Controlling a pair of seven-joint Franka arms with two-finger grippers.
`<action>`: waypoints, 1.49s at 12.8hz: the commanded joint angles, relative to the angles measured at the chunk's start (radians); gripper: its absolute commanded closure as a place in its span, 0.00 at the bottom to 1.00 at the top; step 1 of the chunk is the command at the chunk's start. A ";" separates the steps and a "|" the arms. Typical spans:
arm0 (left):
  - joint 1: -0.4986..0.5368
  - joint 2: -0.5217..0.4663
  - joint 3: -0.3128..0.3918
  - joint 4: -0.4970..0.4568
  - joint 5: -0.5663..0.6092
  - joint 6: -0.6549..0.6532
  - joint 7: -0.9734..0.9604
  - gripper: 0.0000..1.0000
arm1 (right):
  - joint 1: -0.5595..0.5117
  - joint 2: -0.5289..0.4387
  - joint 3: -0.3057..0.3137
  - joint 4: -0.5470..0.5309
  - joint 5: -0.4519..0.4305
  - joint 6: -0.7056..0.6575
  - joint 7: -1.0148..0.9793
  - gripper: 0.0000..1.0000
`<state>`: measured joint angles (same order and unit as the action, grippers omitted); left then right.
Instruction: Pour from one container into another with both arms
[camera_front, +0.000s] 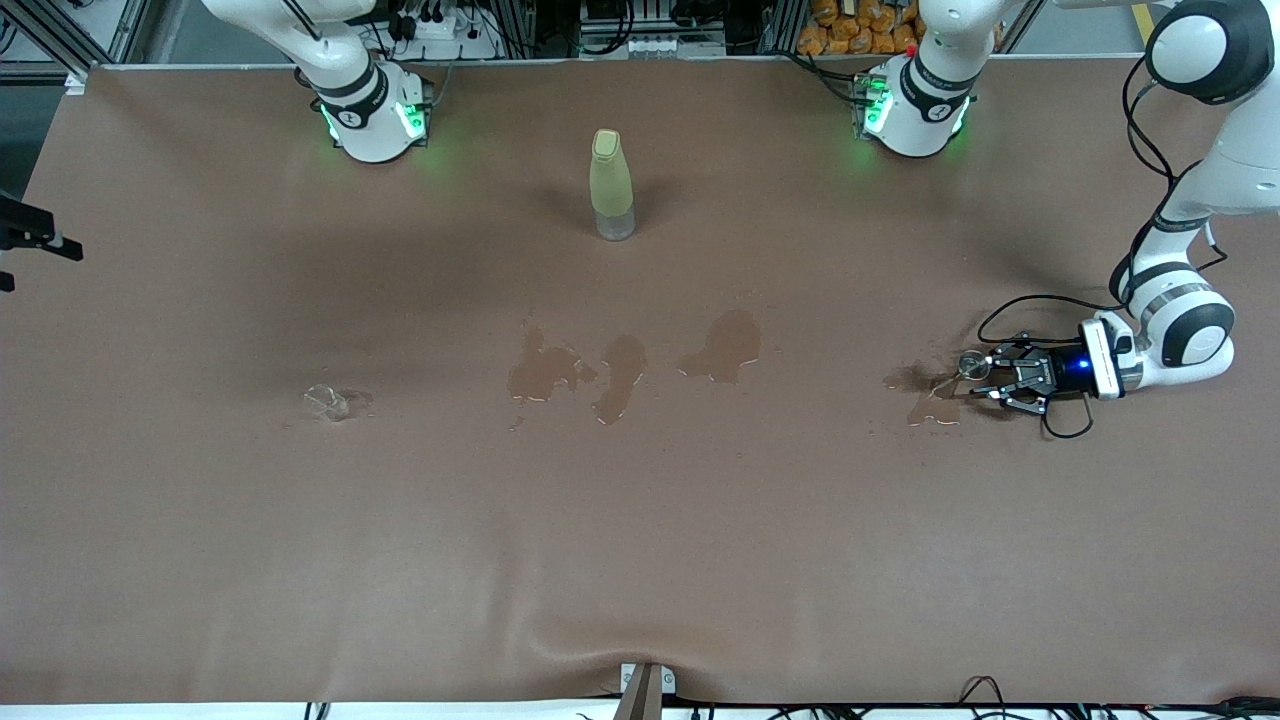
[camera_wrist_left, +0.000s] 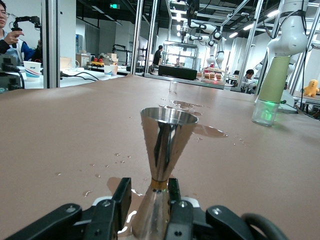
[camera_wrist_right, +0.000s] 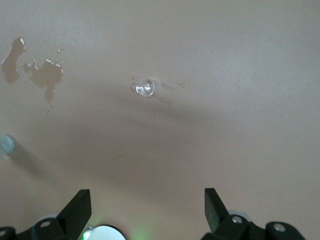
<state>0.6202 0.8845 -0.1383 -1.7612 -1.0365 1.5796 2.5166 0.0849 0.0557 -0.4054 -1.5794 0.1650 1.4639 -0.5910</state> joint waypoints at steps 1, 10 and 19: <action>0.021 0.001 -0.004 0.051 0.077 -0.038 -0.012 0.52 | 0.004 -0.030 0.048 -0.004 -0.047 -0.040 0.149 0.00; 0.038 -0.051 -0.036 0.221 0.164 -0.087 -0.385 0.00 | -0.169 -0.040 0.316 0.048 -0.130 -0.080 0.384 0.00; -0.028 -0.249 -0.078 0.335 0.291 -0.084 -1.119 0.00 | -0.267 -0.068 0.480 0.059 -0.197 -0.043 0.486 0.00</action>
<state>0.6175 0.7108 -0.2194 -1.4136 -0.8083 1.5039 1.5102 -0.1320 0.0122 0.0042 -1.5253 -0.0133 1.4330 -0.1785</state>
